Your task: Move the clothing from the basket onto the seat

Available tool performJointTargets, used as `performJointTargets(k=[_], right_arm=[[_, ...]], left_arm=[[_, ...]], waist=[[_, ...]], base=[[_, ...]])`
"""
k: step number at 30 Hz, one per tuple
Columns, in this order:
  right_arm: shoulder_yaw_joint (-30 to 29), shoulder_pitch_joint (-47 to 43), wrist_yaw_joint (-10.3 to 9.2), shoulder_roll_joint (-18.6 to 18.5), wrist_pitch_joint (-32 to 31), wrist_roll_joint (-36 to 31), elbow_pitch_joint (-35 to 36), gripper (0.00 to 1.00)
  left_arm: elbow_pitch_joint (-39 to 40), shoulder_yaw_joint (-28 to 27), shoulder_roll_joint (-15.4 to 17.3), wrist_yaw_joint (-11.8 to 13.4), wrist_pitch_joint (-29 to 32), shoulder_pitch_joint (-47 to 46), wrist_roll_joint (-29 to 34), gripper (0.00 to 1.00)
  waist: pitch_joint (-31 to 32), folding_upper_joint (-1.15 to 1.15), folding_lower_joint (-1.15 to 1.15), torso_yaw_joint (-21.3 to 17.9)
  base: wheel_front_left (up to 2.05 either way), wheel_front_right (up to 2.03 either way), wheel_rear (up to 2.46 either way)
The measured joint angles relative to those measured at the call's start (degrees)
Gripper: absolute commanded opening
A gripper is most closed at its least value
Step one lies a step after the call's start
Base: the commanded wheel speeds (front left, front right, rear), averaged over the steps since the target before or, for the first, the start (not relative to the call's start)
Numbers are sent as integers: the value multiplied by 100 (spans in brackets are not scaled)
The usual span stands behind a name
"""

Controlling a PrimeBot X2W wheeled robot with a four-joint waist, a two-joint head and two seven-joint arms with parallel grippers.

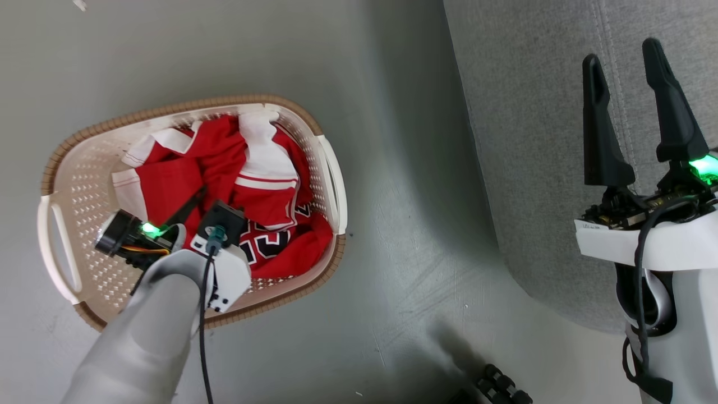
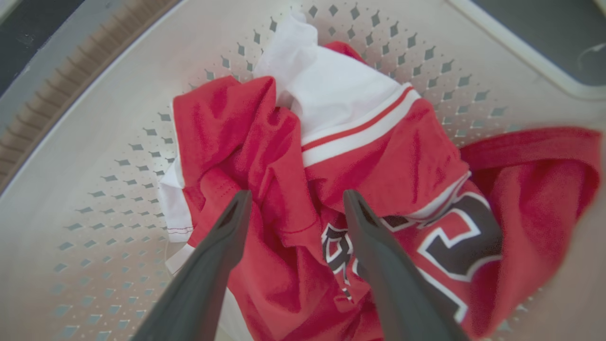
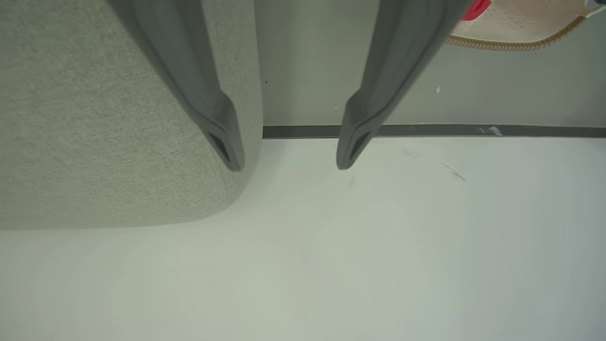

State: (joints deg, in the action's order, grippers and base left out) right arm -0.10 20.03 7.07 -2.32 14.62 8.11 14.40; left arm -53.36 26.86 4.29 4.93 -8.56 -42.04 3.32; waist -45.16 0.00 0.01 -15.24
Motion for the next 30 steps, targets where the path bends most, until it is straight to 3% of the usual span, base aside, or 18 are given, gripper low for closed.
performJointTargets(k=[18, 19, 20, 21, 22, 23, 30], right_arm=[[132, 730, 0, -2, 0, 198, 38, 100], [132, 760, 0, -2, 0, 198, 41, 100], [132, 769, 0, -2, 0, 198, 40, 100], [131, 773, 0, -2, 0, 199, 36, 100], [131, 784, 0, -2, 0, 202, 29, 100], [130, 810, 0, -2, 0, 224, 21, 100], [65, 993, 0, -3, 0, 303, -43, 100]], left_arm=[[-376, -192, 240, 297, -58, -761, 31, 100], [-404, -201, 247, 300, -58, -801, 31, 91], [-428, -212, 248, 300, -57, -833, 31, 51], [-457, -216, 248, 300, -56, -861, 30, 33], [-482, -216, 245, 300, -53, -890, 30, 7], [-491, -216, 241, 300, -54, -914, 29, 0], [-503, -230, 163, 281, -225, -937, -41, 0]], waist=[[-826, 0, 0, -292], [-856, 0, 0, -304], [-886, 0, 0, -316], [-914, 0, 0, -327], [-941, 0, 0, -338], [-966, 0, 0, -349], [-1020, 0, 0, -375]], base=[[0, 0, 0], [0, 0, 0], [0, 0, 0], [0, 0, 0], [0, 0, 0], [0, 0, 0], [0, 0, 0]])
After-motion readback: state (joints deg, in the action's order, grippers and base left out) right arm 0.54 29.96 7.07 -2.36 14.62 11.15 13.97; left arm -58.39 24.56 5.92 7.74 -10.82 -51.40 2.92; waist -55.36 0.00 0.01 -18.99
